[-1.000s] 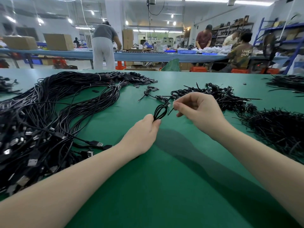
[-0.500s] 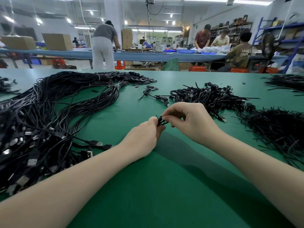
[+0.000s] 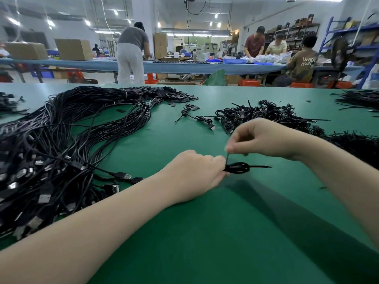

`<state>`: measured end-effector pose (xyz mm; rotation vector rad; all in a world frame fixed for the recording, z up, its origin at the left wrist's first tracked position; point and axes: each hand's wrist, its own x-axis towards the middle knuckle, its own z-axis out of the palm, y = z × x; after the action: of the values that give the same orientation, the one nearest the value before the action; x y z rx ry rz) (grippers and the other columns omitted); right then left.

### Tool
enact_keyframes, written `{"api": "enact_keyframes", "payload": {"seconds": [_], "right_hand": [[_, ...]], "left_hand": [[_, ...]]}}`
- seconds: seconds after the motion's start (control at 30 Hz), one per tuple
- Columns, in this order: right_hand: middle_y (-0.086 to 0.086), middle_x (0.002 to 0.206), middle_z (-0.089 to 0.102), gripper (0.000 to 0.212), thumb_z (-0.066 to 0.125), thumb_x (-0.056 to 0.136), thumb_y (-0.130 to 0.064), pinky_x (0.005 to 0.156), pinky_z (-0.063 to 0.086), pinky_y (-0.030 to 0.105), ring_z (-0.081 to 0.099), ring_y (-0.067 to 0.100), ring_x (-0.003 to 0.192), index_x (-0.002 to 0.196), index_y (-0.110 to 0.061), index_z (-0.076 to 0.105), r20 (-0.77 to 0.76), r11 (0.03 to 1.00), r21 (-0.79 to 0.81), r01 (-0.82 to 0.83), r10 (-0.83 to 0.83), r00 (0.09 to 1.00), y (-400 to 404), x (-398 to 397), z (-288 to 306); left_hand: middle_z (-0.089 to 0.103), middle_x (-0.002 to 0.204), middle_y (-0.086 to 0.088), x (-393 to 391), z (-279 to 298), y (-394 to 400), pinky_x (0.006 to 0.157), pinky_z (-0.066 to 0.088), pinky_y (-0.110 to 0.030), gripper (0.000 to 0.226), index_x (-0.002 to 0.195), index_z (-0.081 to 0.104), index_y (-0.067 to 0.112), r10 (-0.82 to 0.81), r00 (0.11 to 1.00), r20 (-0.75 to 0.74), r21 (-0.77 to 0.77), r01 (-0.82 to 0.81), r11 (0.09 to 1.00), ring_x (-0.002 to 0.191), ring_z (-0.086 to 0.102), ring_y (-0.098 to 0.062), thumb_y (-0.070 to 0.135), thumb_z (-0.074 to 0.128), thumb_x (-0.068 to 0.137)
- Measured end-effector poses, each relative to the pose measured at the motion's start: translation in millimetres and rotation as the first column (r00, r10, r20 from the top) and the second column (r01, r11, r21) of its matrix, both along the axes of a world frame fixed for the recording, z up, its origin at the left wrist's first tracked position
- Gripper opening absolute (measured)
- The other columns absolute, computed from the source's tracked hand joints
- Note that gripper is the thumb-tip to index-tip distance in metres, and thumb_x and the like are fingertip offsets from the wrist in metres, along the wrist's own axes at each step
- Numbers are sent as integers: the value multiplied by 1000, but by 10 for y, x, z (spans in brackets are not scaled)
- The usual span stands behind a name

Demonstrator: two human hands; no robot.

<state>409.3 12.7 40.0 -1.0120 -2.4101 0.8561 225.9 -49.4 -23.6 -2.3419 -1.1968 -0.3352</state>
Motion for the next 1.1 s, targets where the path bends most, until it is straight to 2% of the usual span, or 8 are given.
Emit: {"api": "enact_keyframes", "payload": {"seconds": [0.1, 0.2, 0.27, 0.37, 0.5, 0.67, 0.93, 1.1], "right_hand": [[0, 67, 63, 8, 67, 72, -24, 57, 43, 20, 56, 9, 61, 69, -17, 68, -240, 871, -483, -92, -31, 970, 17, 62, -211], [-1, 72, 67, 12, 65, 71, -23, 61, 50, 20, 64, 10, 68, 78, -14, 61, -457, 761, -630, -157, -199, 867, -10, -107, -371], [-3, 75, 70, 16, 67, 74, -25, 63, 53, 21, 67, 10, 69, 79, -14, 57, -543, 753, -639, -160, -294, 786, -46, -267, -446], [0, 75, 70, 12, 65, 85, -17, 61, 54, 20, 68, 12, 68, 77, -12, 58, -614, 758, -643, -114, -421, 668, -116, -421, -547], [2, 71, 69, 9, 71, 76, -16, 59, 54, 19, 64, 11, 61, 77, -10, 65, -659, 765, -633, -116, -454, 600, -163, -431, -569], [-1, 68, 67, 21, 78, 58, -24, 53, 49, 18, 58, 7, 54, 75, -12, 73, -614, 773, -630, -74, -438, 657, -193, -410, -541], [-5, 66, 63, 22, 76, 65, -27, 52, 42, 18, 47, 7, 54, 79, -12, 69, -392, 736, -677, -7, -353, 850, -161, -294, -391], [-2, 68, 63, 6, 70, 82, -15, 55, 44, 19, 50, 8, 56, 77, -12, 68, -395, 678, -732, -68, -342, 853, -143, -247, -350]], "left_hand": [[44, 67, 9, 10, -6, -21, 60, 28, -36, 26, 83, 33, 20, -31, 925, 378, -281, 147, 949, 62, 46, -21, 38, 32, 101], [48, 63, 16, 58, -48, 7, 64, 36, -27, 24, 85, 46, 23, 100, 550, 829, -284, 259, 923, 61, 47, 1, 35, 34, 102], [47, 60, 14, 74, -76, 74, 66, 35, -31, 25, 83, 49, 25, 230, 274, 934, -303, 262, 916, 58, 43, -2, 34, 36, 102], [46, 63, 12, 53, -121, 149, 64, 34, -30, 19, 99, 49, 22, 336, 138, 932, -362, 276, 891, 55, 40, -4, 35, 36, 102], [45, 51, 20, 11, -143, 173, 54, 31, -21, 7, 100, 44, 30, 337, 85, 938, -344, 358, 868, 47, 36, 0, 32, 37, 102], [44, 49, 20, 11, -151, 153, 54, 31, -20, 8, 96, 41, 30, 327, 108, 939, -343, 380, 859, 47, 36, 1, 29, 37, 103], [39, 60, 12, 24, -143, 89, 56, 30, -30, 10, 93, 40, 29, 276, 177, 945, -324, 374, 869, 54, 31, -9, 29, 38, 102], [41, 55, 18, 11, -159, 101, 56, 30, -26, 8, 94, 41, 30, 265, 205, 942, -328, 400, 856, 53, 31, -7, 33, 38, 101]]}}
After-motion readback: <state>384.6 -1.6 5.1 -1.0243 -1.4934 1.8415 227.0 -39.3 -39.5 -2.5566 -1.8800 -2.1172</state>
